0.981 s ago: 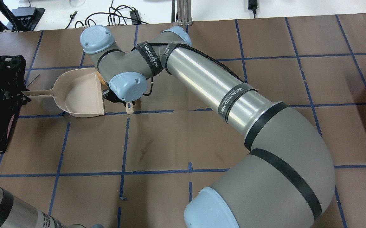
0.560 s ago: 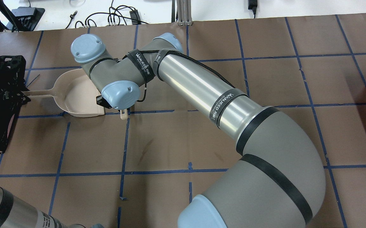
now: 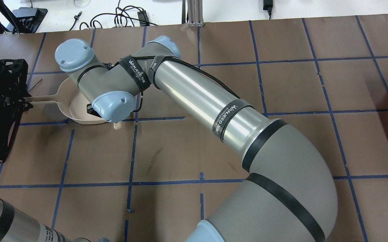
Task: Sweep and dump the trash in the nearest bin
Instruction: 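Sweep bread into dustpan with brush in right gripper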
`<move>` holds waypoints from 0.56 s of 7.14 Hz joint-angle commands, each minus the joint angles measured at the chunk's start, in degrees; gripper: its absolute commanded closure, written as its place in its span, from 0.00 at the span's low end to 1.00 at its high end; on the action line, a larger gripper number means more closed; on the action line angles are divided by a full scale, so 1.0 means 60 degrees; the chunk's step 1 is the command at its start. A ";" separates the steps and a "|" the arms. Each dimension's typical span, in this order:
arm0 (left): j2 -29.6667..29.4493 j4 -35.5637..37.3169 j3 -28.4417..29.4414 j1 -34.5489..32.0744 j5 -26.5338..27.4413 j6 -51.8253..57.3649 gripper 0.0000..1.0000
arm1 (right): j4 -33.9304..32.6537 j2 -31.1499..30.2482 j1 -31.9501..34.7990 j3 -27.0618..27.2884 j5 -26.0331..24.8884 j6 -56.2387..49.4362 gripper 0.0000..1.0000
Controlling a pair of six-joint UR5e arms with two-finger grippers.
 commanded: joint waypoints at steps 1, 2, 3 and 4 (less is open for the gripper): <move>0.0005 0.0000 0.0003 -0.0005 0.0000 0.0005 0.95 | 0.0000 0.0068 0.0345 -0.0376 0.0123 0.0651 0.92; 0.0005 0.0000 0.0003 0.0009 0.0000 0.0005 0.95 | 0.0014 0.0083 0.0448 -0.0566 0.0239 0.0916 0.91; 0.0005 0.0000 0.0003 -0.0005 0.0000 0.0005 0.95 | 0.0043 0.0010 0.0450 -0.0597 0.0226 0.0933 0.91; 0.0005 0.0000 0.0003 -0.0005 0.0000 0.0005 0.95 | 0.0145 -0.0121 0.0174 -0.0583 0.0168 0.0701 0.91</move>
